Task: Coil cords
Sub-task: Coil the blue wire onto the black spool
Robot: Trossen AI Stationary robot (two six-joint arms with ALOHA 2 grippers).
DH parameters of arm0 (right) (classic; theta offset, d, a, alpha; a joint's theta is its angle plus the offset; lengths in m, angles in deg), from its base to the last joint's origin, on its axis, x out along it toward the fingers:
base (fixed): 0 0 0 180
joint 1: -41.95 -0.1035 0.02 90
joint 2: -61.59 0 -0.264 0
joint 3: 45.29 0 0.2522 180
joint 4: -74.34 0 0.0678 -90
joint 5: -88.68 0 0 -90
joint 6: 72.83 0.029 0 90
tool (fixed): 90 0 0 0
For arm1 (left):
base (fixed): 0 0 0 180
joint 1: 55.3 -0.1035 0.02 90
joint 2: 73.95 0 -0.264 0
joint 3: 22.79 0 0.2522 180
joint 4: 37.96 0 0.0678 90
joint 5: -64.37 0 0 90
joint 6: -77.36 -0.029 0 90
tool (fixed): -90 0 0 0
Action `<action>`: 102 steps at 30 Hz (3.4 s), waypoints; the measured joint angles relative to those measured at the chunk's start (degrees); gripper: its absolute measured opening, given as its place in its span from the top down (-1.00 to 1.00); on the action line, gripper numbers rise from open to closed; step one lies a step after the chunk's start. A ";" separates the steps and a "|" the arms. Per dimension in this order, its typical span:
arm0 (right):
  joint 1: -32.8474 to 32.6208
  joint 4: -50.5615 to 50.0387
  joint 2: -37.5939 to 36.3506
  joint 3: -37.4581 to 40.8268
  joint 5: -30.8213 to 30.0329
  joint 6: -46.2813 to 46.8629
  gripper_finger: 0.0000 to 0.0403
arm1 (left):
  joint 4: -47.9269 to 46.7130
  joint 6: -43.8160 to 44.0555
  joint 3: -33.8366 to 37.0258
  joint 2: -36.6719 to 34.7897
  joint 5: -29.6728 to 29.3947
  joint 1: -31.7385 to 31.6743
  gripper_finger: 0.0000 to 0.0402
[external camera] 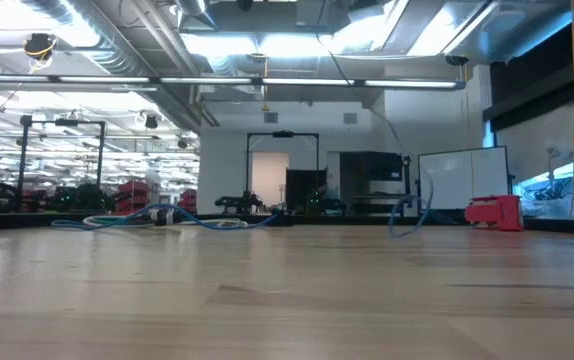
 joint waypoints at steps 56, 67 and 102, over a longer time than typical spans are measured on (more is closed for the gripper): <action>0.04 -20.42 10.04 -0.26 -15.03 -1.23 0.97 | -6.51 0.59 0.13 -7.07 -5.10 0.63 0.97; 0.10 -12.43 12.22 -0.17 -17.00 -4.51 0.97 | -4.47 1.01 0.07 -6.56 -0.02 1.07 0.97; 0.39 10.92 0.07 17.78 0.01 0.11 0.97 | 26.45 5.42 21.40 -3.54 24.15 -6.06 0.27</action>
